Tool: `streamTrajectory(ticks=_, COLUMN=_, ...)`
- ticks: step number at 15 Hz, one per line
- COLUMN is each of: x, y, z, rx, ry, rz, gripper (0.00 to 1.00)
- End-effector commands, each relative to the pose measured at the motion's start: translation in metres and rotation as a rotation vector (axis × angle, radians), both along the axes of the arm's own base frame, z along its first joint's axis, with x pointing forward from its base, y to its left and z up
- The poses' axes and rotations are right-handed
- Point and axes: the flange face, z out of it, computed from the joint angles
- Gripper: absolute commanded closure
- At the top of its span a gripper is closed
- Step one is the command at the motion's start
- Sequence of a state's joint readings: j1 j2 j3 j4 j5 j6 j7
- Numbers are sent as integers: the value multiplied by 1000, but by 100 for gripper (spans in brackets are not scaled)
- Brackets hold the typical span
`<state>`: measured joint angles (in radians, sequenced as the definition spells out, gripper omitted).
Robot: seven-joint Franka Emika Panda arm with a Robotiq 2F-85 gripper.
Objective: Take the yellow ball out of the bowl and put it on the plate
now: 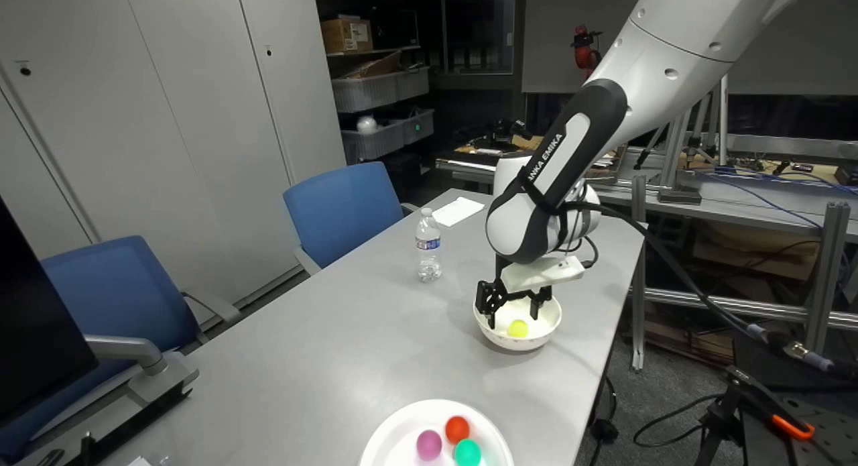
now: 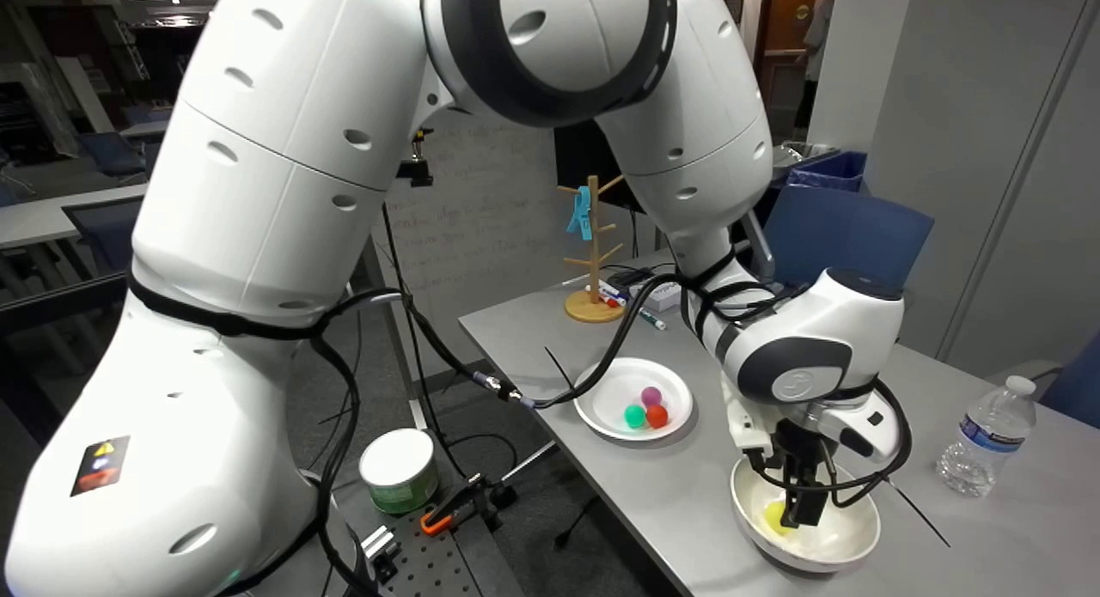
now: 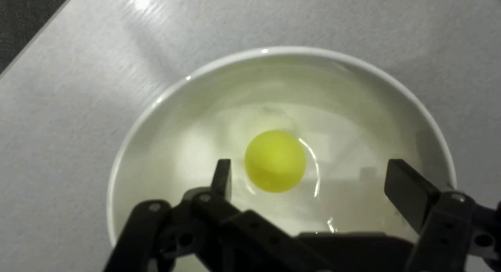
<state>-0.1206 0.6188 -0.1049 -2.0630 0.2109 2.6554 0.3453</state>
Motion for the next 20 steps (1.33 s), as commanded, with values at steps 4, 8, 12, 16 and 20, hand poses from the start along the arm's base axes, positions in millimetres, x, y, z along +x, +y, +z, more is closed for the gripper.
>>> streamTrajectory(ticks=4, x=7, y=-5, z=-17, rx=-8, ry=-18, rz=-45, gripper=0)
streamTrajectory(ticks=8, x=12, y=-12, z=-24, rx=0, ry=-28, rz=-59, gripper=0)
streamTrajectory(ticks=12, x=14, y=-15, z=-32, rx=22, ry=-19, rz=-90, gripper=1)
streamTrajectory(ticks=16, x=13, y=-18, z=-38, rx=30, ry=-6, rz=-108, gripper=4)
streamTrajectory(ticks=20, x=11, y=-18, z=-34, rx=30, ry=-5, rz=-112, gripper=0)
